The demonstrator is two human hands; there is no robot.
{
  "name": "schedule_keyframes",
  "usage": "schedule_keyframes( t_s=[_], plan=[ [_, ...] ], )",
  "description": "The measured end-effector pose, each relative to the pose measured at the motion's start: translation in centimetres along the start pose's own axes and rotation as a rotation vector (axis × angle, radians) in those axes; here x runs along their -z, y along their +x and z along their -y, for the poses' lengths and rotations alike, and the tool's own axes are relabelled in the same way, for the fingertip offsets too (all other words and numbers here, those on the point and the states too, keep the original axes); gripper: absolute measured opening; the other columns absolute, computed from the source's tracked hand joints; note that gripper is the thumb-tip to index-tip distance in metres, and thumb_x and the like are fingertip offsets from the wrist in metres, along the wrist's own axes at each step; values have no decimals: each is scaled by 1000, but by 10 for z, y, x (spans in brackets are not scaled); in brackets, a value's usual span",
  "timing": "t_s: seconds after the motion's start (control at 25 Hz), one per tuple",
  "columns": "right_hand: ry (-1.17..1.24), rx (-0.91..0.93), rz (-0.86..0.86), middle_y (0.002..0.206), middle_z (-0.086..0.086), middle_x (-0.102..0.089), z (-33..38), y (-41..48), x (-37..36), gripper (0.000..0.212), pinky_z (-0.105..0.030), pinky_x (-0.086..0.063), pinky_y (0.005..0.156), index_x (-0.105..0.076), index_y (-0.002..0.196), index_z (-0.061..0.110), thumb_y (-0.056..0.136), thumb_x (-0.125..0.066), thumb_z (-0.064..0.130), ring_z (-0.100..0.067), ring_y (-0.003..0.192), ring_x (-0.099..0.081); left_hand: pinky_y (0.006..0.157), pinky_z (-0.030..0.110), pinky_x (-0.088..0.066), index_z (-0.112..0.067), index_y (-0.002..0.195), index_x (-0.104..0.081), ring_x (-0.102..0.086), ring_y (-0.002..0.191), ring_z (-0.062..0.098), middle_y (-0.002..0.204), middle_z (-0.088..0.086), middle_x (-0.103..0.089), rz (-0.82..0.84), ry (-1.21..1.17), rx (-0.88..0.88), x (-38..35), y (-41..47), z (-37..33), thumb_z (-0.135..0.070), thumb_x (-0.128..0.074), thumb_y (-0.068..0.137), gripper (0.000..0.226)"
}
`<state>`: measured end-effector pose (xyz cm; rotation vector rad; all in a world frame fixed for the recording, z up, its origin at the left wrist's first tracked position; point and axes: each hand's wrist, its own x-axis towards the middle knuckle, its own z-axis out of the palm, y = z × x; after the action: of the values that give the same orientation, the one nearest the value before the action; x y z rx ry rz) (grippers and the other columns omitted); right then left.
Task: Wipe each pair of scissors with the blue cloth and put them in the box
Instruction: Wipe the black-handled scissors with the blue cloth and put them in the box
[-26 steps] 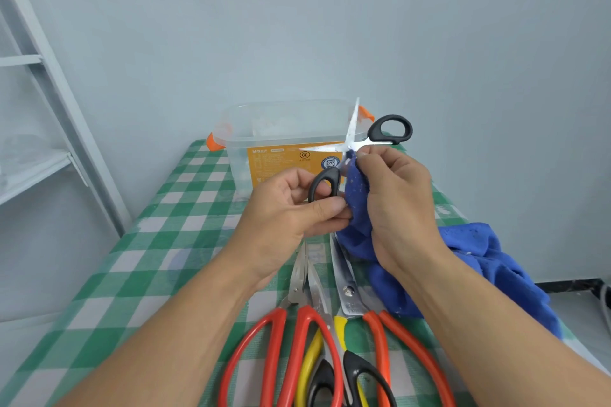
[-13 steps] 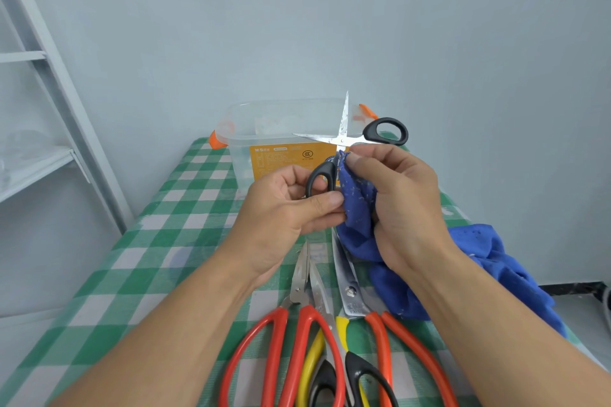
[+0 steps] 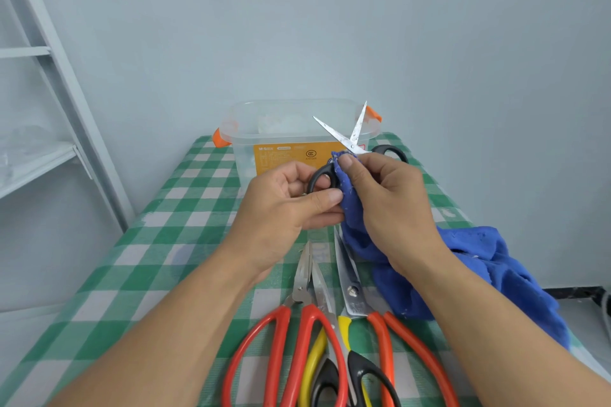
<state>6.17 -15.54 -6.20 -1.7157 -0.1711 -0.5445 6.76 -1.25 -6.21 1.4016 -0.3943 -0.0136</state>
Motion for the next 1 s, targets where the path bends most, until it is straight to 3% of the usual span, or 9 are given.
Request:
schedule_keyframes(
  t_s=[0.28,0.44,0.6,0.8,1.0],
  plan=[
    [-73,-46,37,58,9,-64,0,2,9,19,-13,-44,54,-72,78,10,95,-64,14,0,53,-53,72,34,-62,-6,86,-61,-73,72,21,78,9,-72,-29,-19,35,3,2,0,5,-67,87,13],
    [-79,-36,-41,56,4,-58,-4,2,6,23,-26,-42,56,-64,71,12,94,-62,15,-8,54,-49,72,33,-62,-4,91,-59,-76,80,28,85,16,-75,-64,-89,42,6,3,-3,4,-67,87,13],
    [20,11,-77,64,2,-61,-3,2,6,22,-34,-47,63,-64,81,10,100,-60,20,-11,62,-54,71,32,-61,-5,91,-59,-76,83,31,85,17,-75,-57,-88,50,6,3,-4,3,-68,86,13],
    [-53,93,-96,71,-1,-67,-2,-1,3,17,-16,-45,60,-69,84,11,96,-67,23,0,63,-55,74,35,-62,-4,90,-58,-76,82,29,89,18,-74,-14,-9,23,3,0,-3,6,-68,86,15],
    [-132,92,-120,68,6,-66,-8,1,4,17,-18,-45,62,-68,79,17,94,-70,27,-2,62,-54,74,33,-63,-1,88,-59,-77,81,28,91,23,-70,-19,134,-13,3,0,-2,7,-71,85,15]
  ],
)
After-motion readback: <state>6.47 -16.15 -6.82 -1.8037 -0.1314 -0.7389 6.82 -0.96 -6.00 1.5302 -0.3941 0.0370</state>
